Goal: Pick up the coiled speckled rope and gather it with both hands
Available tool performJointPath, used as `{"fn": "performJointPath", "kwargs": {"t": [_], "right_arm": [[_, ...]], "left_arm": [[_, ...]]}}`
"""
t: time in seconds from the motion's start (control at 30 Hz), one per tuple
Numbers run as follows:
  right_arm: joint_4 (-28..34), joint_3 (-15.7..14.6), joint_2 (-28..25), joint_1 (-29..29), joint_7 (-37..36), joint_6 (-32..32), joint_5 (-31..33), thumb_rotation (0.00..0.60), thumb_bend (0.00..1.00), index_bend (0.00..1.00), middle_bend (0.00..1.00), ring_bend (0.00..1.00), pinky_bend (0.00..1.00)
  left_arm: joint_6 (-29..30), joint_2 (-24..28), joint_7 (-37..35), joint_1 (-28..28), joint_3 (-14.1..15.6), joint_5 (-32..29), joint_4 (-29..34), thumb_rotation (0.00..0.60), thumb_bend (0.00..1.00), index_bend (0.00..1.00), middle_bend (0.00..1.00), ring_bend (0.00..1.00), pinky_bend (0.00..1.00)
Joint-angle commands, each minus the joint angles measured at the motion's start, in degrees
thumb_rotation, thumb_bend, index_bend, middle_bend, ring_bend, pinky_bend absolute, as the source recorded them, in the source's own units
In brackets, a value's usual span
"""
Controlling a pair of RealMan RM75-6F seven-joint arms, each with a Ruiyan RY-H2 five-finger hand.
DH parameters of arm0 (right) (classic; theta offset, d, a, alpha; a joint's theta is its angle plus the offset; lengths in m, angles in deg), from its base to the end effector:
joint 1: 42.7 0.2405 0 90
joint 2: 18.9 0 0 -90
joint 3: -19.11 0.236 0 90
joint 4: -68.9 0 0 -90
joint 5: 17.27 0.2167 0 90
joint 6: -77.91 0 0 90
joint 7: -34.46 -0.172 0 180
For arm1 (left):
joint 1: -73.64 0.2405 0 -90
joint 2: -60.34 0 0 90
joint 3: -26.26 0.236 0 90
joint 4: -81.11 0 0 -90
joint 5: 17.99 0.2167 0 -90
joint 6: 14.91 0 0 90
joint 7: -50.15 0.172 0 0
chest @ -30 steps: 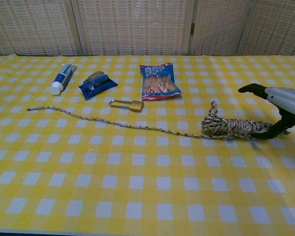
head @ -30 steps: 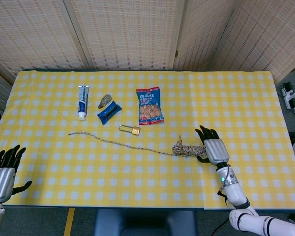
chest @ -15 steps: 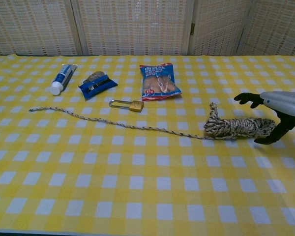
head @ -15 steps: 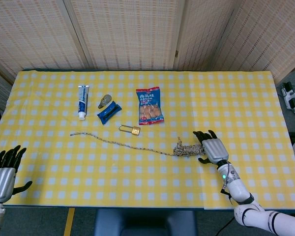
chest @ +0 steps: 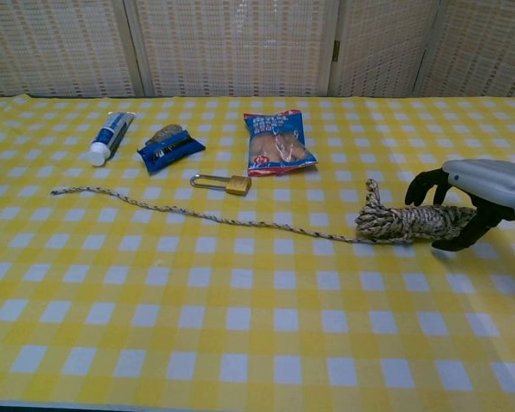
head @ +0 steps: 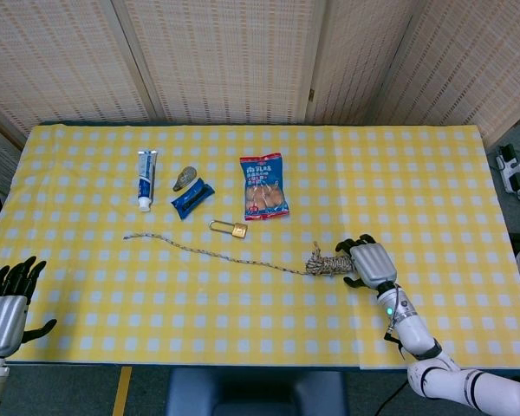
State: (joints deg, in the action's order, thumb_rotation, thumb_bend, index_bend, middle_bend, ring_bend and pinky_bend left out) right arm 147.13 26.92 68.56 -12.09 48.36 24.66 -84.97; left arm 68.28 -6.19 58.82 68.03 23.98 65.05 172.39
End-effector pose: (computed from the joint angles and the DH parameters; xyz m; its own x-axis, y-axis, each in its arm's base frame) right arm -0.2285 -0.3297 -0.0257 0.4344 -0.3463 0.8315 -0.9001 -0.2012 0.3865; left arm -0.3034 0.2095 0.1291 0.5049 0.0462 0.8619 0.8621 0.0229 -0.5062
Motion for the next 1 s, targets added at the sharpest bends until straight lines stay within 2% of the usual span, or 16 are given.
{"fn": "performJointPath", "kwargs": {"t": [0.03, 0.33, 0.6, 0.8, 1.0], "right_arm": [[-0.4, 0.0, 0.4, 0.2, 0.0, -0.2, 0.0, 0.600, 0.29, 0.36, 0.34, 0.34, 0.19], [-1.3, -0.1, 1.0, 0.4, -0.3, -0.6, 0.2, 0.600, 0.34, 0.38, 0.38, 0.38, 0.21], [-2.1, -0.3, 1.7, 0.5, -0.9, -1.5, -0.7, 0.600, 0.44, 0.49, 0.47, 0.47, 0.37], [-2.4, -0.5, 1.6, 1.1, -0.9, -1.4, -1.6, 0.600, 0.52, 0.57, 0.53, 0.53, 0.44], [-0.5, 0.1, -0.4, 2.0, -4.8, -2.3, -5.6, 0.600, 0.55, 0.58, 0.54, 0.55, 0.46]], "left_arm": [[0.0, 0.0, -0.1, 0.0, 0.0, -0.1, -0.1, 0.600, 0.17, 0.11, 0.07, 0.10, 0.00], [0.0, 0.0, -0.5, 0.2, 0.0, -0.3, -0.5, 0.600, 0.17, 0.11, 0.07, 0.10, 0.00], [0.1, 0.1, -0.3, -0.2, -0.1, 0.3, -0.4, 0.600, 0.17, 0.12, 0.08, 0.10, 0.00], [-1.0, 0.3, -0.1, -3.0, -1.4, 2.7, 0.2, 0.600, 0.17, 0.14, 0.11, 0.13, 0.00], [-4.1, -0.2, -1.1, -7.9, -3.9, 4.5, 0.5, 0.600, 0.18, 0.18, 0.15, 0.18, 0.03]]}}
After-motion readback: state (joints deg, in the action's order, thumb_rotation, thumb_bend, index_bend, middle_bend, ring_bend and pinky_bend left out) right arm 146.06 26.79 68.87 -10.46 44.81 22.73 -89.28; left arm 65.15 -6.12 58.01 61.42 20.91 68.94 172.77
